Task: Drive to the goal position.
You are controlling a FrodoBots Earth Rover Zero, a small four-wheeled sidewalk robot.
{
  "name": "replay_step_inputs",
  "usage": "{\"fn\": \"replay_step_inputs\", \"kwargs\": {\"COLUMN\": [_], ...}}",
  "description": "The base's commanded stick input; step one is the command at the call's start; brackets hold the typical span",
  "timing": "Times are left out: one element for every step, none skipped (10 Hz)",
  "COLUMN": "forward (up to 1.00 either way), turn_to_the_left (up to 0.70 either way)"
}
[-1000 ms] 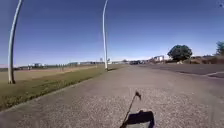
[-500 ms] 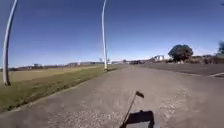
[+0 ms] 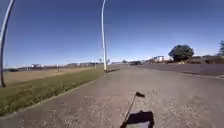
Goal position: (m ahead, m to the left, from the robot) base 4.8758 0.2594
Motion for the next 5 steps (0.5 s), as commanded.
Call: {"fn": "replay_step_inputs", "kwargs": {"forward": [1.00, 1.00, 1.00, 1.00, 1.00], "turn_to_the_left": [0.00, 0.00, -0.02, -0.05, -0.23]}}
